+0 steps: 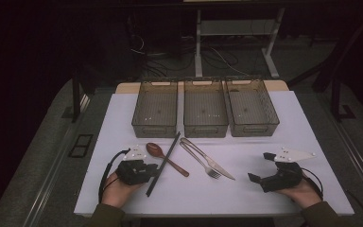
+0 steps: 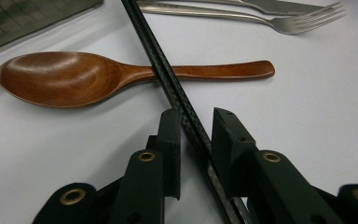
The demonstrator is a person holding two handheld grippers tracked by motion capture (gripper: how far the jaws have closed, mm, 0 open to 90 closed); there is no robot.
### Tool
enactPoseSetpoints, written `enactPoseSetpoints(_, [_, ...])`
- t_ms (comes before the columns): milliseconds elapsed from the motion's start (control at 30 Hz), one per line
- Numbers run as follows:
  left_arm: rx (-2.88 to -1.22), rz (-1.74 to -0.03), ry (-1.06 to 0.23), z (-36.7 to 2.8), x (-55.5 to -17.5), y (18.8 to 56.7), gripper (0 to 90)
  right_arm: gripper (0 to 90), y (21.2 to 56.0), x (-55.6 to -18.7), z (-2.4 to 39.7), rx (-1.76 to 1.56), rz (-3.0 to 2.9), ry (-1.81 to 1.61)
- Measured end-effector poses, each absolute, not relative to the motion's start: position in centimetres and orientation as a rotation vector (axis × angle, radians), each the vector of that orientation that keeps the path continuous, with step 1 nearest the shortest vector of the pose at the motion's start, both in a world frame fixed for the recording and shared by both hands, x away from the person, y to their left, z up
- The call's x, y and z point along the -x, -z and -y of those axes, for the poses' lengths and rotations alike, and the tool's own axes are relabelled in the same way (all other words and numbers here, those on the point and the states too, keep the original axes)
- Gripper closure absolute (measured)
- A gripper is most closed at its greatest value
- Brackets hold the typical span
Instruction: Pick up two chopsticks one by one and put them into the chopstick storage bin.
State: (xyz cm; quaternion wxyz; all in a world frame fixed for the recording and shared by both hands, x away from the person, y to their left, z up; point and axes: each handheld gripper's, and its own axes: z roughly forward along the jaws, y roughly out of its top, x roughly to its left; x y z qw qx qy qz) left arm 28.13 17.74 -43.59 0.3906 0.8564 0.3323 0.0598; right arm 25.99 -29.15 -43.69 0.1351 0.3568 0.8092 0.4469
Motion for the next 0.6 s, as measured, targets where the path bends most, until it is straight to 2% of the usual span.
enactPoseSetpoints(600, [-2.195, -0.855, -0.17, -17.7, -28.32, 43.77, 72.2, 0.2, 43.7, -25.99, 29.15, -1.029, -2.346, -1.293])
